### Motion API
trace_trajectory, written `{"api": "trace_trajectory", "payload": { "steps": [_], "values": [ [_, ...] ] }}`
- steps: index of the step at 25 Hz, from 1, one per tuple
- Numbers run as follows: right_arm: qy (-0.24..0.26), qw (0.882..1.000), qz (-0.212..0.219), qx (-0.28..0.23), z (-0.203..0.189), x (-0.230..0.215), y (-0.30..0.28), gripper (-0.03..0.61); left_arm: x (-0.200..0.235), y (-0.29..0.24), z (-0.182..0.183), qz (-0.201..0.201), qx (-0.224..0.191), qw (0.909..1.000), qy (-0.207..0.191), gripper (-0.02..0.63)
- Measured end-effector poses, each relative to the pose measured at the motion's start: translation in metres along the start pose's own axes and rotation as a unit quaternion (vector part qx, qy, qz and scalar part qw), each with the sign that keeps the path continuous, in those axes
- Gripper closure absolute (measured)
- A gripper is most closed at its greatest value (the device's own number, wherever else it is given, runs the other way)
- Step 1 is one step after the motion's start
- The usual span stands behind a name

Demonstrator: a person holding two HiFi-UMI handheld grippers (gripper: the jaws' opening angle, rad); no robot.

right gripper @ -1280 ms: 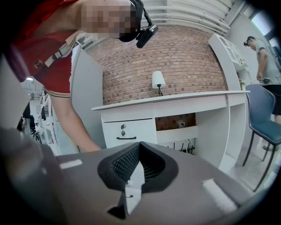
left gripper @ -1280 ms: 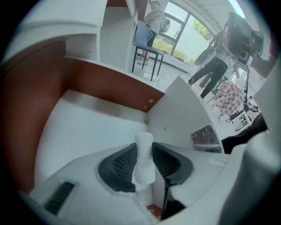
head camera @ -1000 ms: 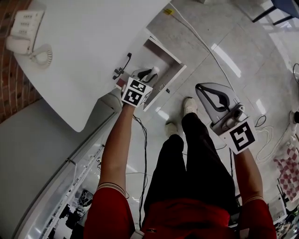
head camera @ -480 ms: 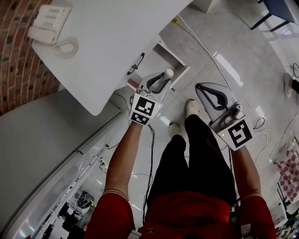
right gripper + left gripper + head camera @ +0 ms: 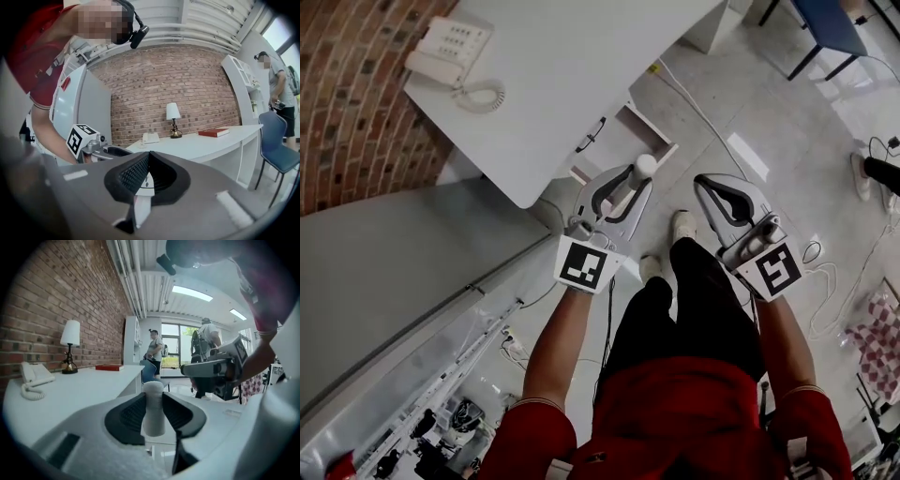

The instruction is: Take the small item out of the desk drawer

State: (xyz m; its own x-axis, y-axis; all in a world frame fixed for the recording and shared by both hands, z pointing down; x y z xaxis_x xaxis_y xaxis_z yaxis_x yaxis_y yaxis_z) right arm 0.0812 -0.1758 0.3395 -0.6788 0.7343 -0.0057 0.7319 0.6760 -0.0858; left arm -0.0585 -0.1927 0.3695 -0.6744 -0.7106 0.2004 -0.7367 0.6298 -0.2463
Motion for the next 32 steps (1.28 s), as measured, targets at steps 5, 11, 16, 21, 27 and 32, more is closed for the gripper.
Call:
{"api": "trace_trajectory", "payload": {
  "steps": [5, 11, 16, 21, 27, 32],
  "values": [
    [0.009, 1.0, -0.008, -0.023, 0.053, 0.017, 0.015, 0.571, -0.024, 0.043, 0.064, 0.018, -0.054, 0.9984, 0.001, 0.494],
    [0.017, 0.999, -0.011, -0.038, 0.096, 0.034, 0.034, 0.572, -0.048, 0.078, 0.115, 0.022, -0.09, 0.9956, -0.009, 0.494],
    [0.021, 0.998, -0.017, -0.057, 0.13, 0.045, 0.049, 0.572, -0.07, 0.104, 0.144, 0.018, -0.126, 0.9917, -0.01, 0.493],
    [0.031, 0.997, -0.017, -0.073, 0.161, 0.064, 0.065, 0.572, -0.093, 0.132, 0.161, 0.013, -0.148, 0.9887, -0.02, 0.493],
    [0.048, 0.996, -0.01, -0.08, 0.175, 0.088, 0.075, 0.572, -0.097, 0.156, 0.175, 0.023, -0.169, 0.9849, -0.029, 0.492],
    [0.05, 0.995, -0.003, -0.082, 0.179, 0.097, 0.071, 0.572, -0.097, 0.169, 0.176, 0.025, -0.18, 0.9827, -0.035, 0.492]
  ]
}}
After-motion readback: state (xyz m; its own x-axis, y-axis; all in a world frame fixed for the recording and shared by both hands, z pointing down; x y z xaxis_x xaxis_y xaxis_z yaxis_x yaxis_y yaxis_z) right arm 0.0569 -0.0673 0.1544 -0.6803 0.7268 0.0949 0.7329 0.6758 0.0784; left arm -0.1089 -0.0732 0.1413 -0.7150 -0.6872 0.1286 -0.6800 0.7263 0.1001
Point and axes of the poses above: the fingertips, and each gripper's own axes: y backward along the fingers, x to its left, z out of its top, the point moved 5 cm from there along y, backward along the fingers, and after that the axes turned 9 degrees about y, right-handed, at the moved point
